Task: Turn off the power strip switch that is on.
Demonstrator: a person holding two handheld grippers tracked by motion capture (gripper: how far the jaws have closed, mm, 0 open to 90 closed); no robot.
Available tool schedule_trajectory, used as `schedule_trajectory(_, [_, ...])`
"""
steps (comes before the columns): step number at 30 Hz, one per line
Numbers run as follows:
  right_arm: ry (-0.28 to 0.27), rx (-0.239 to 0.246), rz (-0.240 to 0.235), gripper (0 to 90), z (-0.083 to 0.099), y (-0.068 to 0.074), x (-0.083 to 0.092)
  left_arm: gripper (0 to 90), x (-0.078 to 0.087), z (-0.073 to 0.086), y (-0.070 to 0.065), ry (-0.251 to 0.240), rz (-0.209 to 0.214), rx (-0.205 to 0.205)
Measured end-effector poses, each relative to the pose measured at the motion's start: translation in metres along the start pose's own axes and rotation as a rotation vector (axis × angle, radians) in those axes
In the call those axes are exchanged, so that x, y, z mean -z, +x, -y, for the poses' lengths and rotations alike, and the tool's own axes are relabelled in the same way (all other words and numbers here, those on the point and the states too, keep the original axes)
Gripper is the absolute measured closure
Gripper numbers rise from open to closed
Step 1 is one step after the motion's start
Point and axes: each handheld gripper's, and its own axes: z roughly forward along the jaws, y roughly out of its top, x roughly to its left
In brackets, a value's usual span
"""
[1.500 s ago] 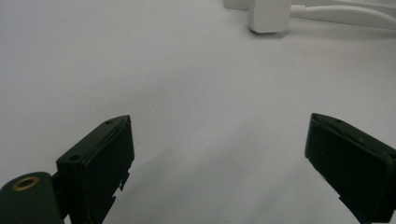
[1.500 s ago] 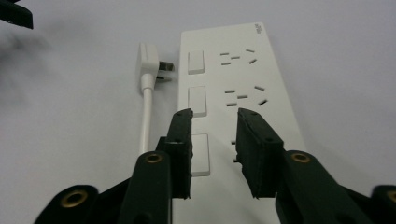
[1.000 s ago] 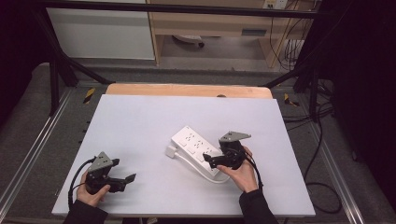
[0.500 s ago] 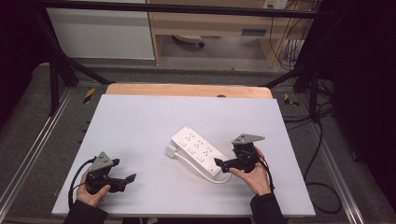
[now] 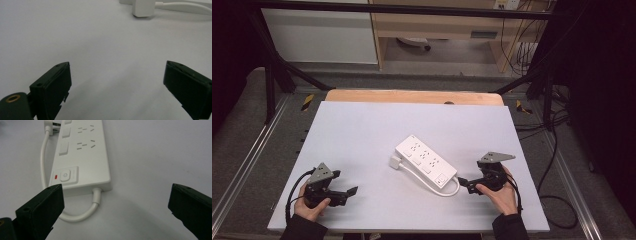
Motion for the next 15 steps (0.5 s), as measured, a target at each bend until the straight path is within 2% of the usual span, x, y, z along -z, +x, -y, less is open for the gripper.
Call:
schedule_trajectory(6, [0.017,-0.022,0.003,1.0,0.016,-0.01,0.007,7.8,0.0,0.0,0.0,0.0,0.0,0.001])
schedule_trajectory(15, [0.013,-0.037,0.003,1.2,0.033,-0.021,0.014,7.8,0.0,0.0,-0.001,0.0,0.0,0.0])
